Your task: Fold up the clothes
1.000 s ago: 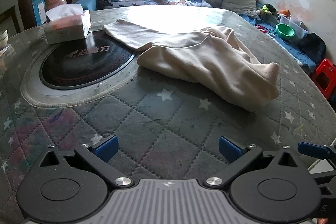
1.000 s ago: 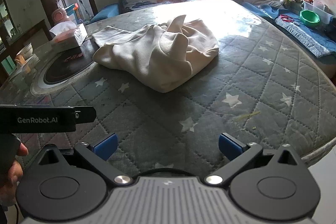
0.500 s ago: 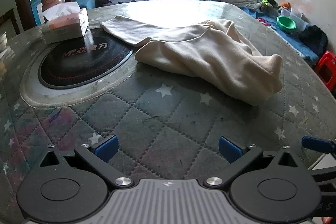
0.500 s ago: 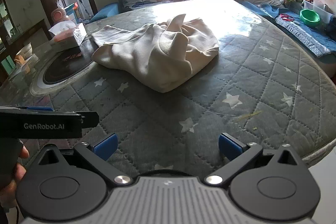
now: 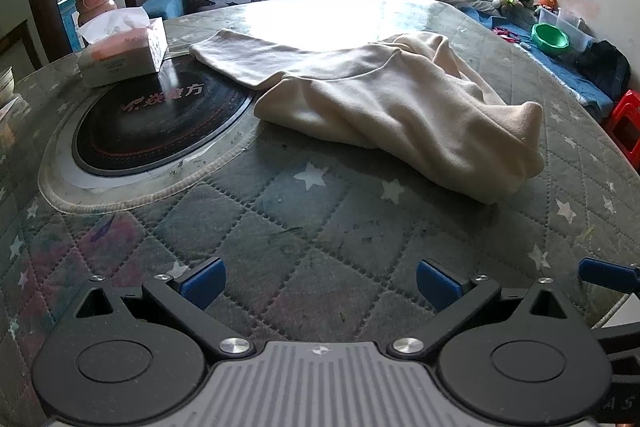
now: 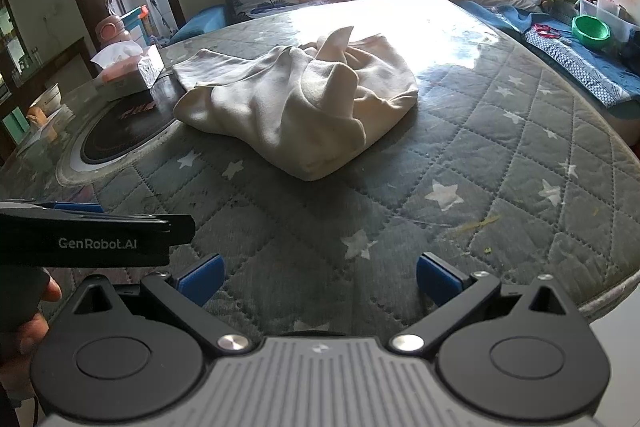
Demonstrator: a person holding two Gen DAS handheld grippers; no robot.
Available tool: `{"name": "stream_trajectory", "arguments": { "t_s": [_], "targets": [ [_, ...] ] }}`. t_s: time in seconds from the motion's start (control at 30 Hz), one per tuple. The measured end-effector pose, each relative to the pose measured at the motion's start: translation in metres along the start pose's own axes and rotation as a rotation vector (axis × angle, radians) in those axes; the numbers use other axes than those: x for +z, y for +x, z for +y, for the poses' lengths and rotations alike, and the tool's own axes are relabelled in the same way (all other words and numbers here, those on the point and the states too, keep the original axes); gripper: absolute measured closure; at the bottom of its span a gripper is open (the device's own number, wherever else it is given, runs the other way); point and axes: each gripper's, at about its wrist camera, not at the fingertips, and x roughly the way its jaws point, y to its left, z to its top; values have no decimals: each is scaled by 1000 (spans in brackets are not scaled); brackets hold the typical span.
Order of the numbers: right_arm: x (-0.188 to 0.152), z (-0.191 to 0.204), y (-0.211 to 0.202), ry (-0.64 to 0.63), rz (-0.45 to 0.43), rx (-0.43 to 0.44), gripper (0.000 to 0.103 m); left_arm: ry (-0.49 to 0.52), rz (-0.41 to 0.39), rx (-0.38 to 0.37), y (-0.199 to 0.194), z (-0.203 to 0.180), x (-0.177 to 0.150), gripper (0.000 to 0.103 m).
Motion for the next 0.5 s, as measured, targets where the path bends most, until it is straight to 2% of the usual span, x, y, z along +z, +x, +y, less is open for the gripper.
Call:
{"name": "stream_trajectory", "arguments": {
  "t_s": [0.5],
  "targets": [
    [5, 0, 5, -6, 11, -17, 0, -1, 16, 0, 7, -1, 7, 0]
  ]
}}
